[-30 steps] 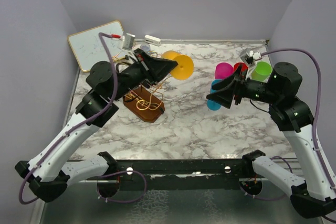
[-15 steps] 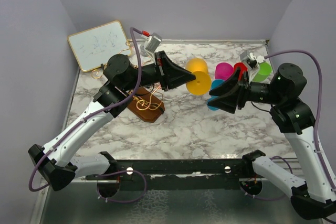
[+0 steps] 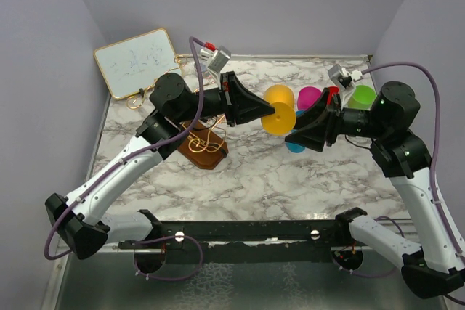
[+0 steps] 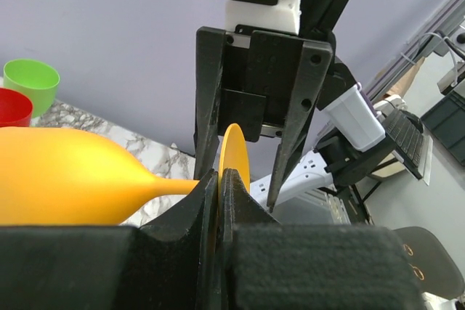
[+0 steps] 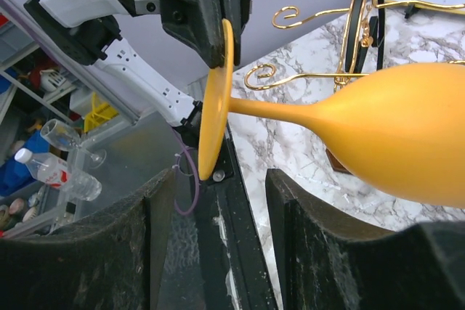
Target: Take the wine glass off the wine glass rack
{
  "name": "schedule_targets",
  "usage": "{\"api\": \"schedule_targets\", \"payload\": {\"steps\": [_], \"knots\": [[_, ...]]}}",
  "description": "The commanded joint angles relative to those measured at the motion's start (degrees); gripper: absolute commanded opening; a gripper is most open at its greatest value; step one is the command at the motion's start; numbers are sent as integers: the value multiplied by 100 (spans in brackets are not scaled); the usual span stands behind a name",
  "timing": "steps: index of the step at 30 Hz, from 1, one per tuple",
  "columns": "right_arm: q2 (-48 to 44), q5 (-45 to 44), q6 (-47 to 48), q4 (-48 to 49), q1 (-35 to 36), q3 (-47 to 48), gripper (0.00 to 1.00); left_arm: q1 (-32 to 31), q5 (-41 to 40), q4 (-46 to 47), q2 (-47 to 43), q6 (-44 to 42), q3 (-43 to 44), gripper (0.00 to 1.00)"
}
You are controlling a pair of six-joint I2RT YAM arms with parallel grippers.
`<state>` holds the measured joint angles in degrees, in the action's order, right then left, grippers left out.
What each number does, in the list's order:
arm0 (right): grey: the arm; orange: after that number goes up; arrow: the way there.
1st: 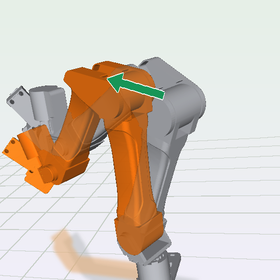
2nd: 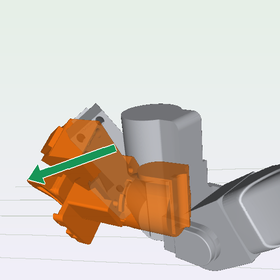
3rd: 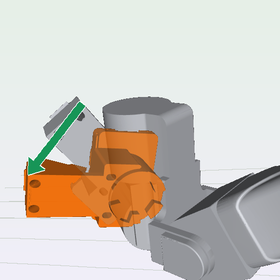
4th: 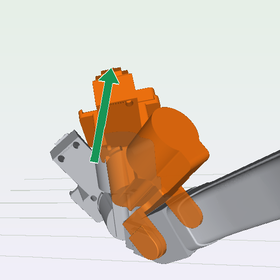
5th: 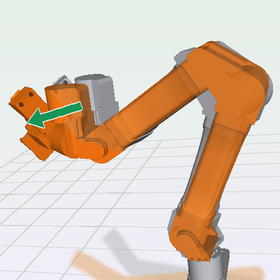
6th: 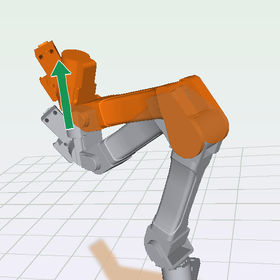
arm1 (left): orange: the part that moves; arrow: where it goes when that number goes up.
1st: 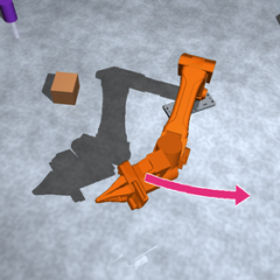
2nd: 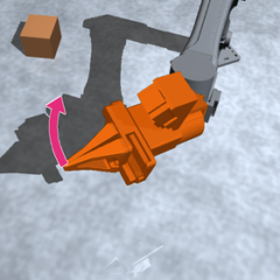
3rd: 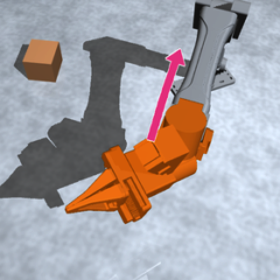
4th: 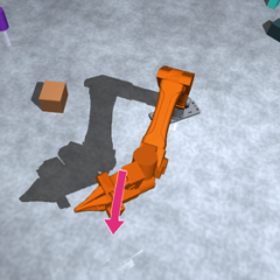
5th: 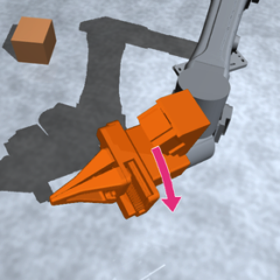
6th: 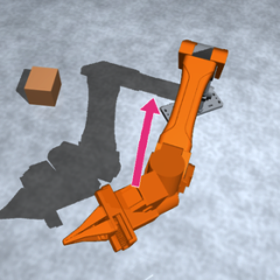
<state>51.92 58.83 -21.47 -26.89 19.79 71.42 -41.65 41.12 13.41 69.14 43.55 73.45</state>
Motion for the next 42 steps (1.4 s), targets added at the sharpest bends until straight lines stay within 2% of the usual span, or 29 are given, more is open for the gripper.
{"api": "schedule_targets", "payload": {"steps": [1,4,8,11,15,18,22,24,27,29,31,34,38,42], "knots": [[76,16,-97,116,-21,212,52,-10,139,48,80,-66,126,0],[155,-3,-116,116,-19,242,51,-26,149,44,120,-71,126,0],[254,-87,-173,149,-25,278,43,-49,159,4,188,-99,150,0],[356,-123,-186,93,-24,278,32,-78,166,-15,241,-111,168,0],[366,-151,-170,156,-19,184,3,-89,98,-229,292,-246,216,0],[256,-549,-18,76,-19,110,1,-87,-111,-711,286,-520,285,2],[18,-1511,467,-115,-19,-77,1,-89,-1266,-1973,151,-1016,583,47],[-100,-2171,800,-191,-19,-201,1,-86,-1907,-2524,74,-1048,692,65],[-306,-3511,1456,22,27,-610,1,-89,-2545,-3029,0,-881,732,89],[-501,-4649,1973,421,264,-1030,1,-89,-2845,-3321,17,-651,732,98],[-694,-5389,2718,908,608,-1430,2,-89,-2890,-3497,79,-445,713,99],[-982,-5780,3871,1699,903,-1969,1,-89,-2665,-3421,162,-46,583,99],[-1262,-5513,4920,2458,1062,-2435,1,-89,-2271,-2899,162,674,224,97],[-1285,-5315,5272,2804,1120,-2562,1,-89,-1913,-2058,74,1574,-188,91]]}}
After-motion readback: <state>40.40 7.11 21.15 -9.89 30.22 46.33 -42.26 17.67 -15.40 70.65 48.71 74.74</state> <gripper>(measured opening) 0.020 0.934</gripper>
